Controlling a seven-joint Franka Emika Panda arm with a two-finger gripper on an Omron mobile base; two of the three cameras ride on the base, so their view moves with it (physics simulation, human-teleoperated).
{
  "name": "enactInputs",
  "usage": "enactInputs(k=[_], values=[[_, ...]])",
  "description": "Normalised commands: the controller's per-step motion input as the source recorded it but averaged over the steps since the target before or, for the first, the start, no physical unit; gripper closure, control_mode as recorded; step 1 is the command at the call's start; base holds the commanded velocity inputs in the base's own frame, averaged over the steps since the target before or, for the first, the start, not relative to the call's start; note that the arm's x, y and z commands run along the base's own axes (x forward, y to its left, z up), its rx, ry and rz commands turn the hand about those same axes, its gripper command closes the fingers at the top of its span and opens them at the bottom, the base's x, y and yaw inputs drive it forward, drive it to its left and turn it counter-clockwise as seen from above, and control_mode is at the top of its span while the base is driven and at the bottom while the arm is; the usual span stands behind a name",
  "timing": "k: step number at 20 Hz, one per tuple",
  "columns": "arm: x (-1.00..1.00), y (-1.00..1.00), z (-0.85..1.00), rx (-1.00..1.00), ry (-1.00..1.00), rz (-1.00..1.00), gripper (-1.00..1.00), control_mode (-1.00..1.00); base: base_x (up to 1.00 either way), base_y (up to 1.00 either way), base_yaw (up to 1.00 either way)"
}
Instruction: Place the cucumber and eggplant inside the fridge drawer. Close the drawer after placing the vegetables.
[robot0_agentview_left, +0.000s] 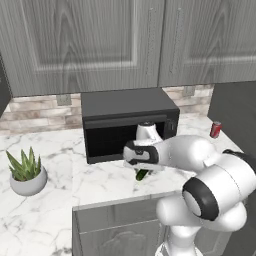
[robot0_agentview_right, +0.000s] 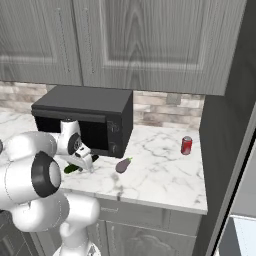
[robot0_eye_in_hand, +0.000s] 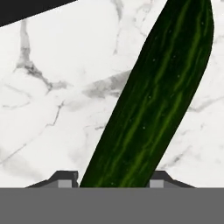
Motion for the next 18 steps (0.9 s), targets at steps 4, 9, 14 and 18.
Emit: enactInputs(k=[4,9,14,18], values=[[-0.4,-0.17,1.0,0.0,-0.11,0.0,1.0,-1.0,0.0,0.0,0.0],[-0.31,-0.15,1.0,0.0,-0.05,-0.03,1.0,-1.0,0.0,0.0,0.0],[-0.02,-0.07,0.91,0.0,-0.03,-0.08,1.0,-1.0,0.0,0.0,0.0],[0.0,-0.12,0.52,0.0,-0.03,-0.09,1.0,-1.0,0.0,0.0,0.0]])
